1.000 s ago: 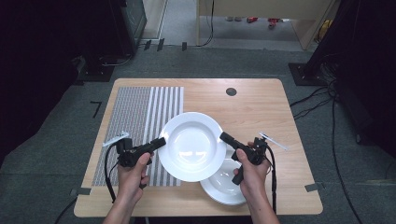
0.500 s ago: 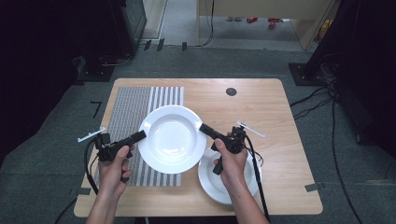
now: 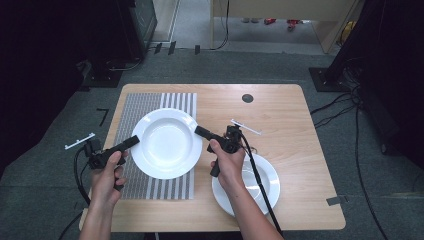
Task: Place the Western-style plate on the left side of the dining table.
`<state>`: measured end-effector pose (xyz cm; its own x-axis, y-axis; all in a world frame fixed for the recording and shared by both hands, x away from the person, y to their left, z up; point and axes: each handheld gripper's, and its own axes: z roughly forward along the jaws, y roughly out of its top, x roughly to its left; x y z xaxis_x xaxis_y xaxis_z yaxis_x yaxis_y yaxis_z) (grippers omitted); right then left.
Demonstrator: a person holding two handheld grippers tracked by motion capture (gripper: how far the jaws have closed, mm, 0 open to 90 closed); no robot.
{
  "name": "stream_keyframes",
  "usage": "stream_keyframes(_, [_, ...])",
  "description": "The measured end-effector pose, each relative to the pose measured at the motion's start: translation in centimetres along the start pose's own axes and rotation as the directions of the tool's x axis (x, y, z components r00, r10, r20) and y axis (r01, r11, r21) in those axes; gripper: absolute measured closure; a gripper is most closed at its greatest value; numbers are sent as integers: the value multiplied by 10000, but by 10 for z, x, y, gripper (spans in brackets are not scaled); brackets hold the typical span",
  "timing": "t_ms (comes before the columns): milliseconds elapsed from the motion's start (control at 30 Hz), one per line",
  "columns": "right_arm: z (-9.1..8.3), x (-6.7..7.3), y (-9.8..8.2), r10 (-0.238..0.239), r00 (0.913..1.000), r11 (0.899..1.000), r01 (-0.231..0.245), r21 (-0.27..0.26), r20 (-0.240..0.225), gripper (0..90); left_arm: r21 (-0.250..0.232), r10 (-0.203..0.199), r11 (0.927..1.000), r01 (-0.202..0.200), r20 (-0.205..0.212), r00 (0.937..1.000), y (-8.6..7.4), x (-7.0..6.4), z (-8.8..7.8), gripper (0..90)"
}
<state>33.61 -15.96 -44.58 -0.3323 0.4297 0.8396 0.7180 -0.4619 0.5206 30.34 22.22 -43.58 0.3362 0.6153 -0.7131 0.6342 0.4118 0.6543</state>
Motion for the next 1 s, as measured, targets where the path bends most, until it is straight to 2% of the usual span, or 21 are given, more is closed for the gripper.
stream_keyframes(300, [26,-2,4,60,9999,9994,-65,350,136,854,-124,-272,9996,268,-308,9992,6,18,-1,807])
stream_keyframes(600, [49,1,11,-147,9995,9983,131,571,277,858,-236,-565,9982,553,-555,9969,11,37,2,793])
stream_keyframes(1000, [76,-11,11,-19,9981,9967,-31,810,618,859,-168,-947,9955,935,-983,9906,13,62,11,782])
